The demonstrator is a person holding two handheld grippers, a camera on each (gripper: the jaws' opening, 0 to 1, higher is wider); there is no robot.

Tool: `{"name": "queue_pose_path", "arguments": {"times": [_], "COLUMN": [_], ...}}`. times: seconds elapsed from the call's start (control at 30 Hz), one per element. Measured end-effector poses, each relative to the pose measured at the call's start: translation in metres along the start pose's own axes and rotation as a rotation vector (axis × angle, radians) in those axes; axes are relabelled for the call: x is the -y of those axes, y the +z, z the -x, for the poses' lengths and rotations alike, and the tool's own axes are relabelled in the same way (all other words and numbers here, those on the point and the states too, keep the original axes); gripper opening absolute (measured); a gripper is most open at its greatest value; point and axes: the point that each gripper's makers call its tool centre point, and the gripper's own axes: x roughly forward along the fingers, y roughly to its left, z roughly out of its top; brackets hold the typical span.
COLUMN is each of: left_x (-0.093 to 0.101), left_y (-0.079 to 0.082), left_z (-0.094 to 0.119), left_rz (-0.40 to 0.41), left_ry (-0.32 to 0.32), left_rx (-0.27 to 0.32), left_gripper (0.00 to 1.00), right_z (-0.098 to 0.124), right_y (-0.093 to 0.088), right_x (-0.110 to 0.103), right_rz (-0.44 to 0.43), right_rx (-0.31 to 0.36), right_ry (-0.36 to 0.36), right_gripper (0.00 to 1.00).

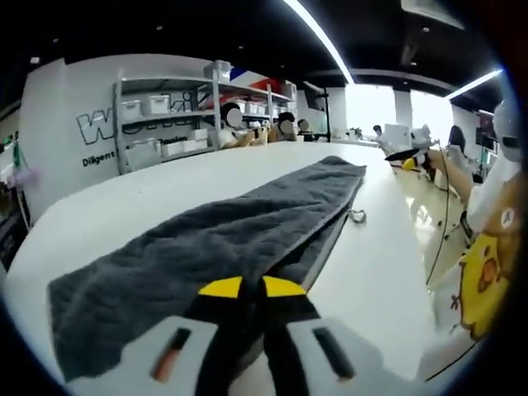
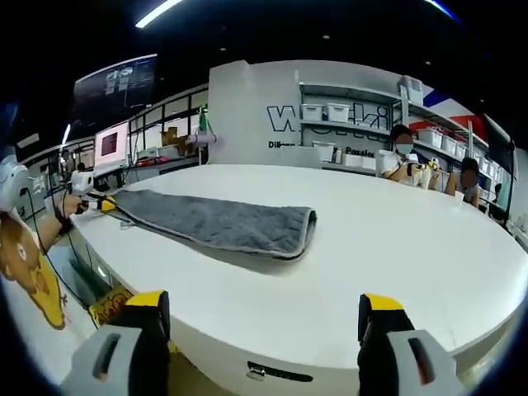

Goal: Fold the towel on the table until its edges align and the towel forms a compact rectangular stack.

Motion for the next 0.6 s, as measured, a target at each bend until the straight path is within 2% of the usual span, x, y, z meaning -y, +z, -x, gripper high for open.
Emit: {"name": "queue_pose_path", "arguments": {"times": [0.23, 0.4, 0.6], "left_x": [0.009, 0.011, 0.013], "left_y": [0.002, -0.010, -0.009], "left_z": [0.013, 0.013, 0.014], "left_rz": [0.017, 0.025, 0.032], "left_ry": [-0.034, -0.042, -0.039], "left_rx": [0.026, -0.004, -0.002], "left_gripper": [0.07, 0.07, 0.13], "right_z": [0.000, -0.002, -0.004], "right_y": [-0.002, -0.004, -0.002], "right_x": [0.002, 0.001, -0.003], "right_rz": [-0.001, -0.005, -0.003], "right_rx": [-0.004, -0.009, -0.007], "right_ry": [-0.002, 0.002, 0.009], "right_gripper": [0.99, 0.99, 0.99]}}
